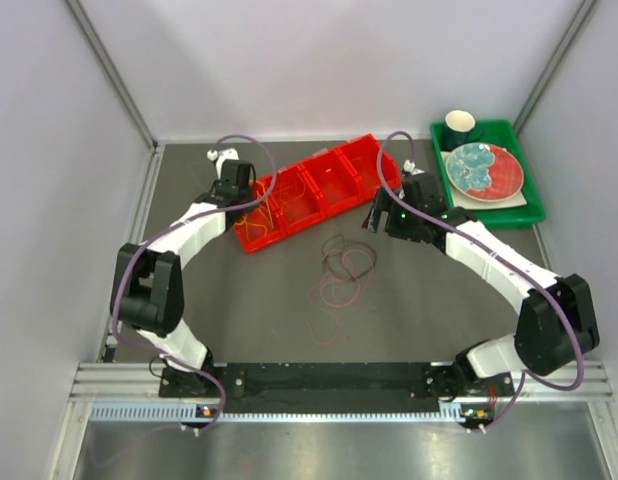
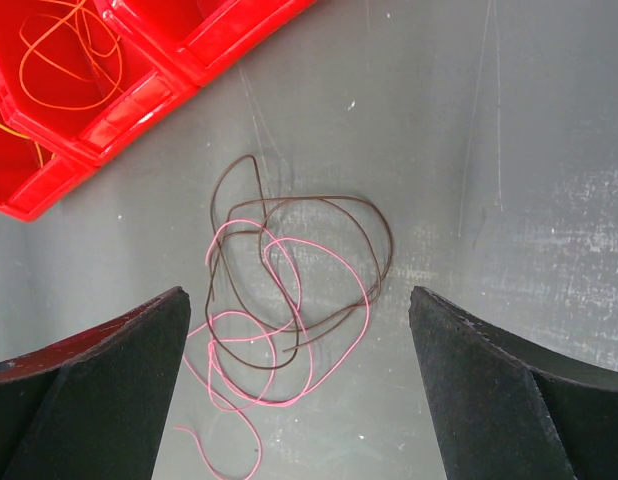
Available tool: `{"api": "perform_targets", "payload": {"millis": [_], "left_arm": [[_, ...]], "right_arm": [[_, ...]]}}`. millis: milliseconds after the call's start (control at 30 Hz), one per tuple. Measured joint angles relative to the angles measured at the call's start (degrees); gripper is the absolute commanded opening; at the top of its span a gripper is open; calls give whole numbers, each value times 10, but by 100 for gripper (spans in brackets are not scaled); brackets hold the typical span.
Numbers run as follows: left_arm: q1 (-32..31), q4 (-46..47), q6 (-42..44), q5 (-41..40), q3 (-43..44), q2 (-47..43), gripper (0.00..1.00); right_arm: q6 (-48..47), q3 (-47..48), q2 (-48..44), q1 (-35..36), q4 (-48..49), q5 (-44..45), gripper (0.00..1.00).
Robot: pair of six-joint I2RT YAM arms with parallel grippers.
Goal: Untangle the cables
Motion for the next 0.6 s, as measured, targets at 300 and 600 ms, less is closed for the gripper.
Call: {"api": "perform_targets", "payload": {"millis": [300, 600], "left_arm": [[1, -29, -14, 27, -5, 39, 0], [1, -63, -22, 1, 56, 127, 0]], "right_arm": [[0, 0, 0, 1, 1, -4, 90], [0, 0, 0, 1, 2, -6, 90]]}}
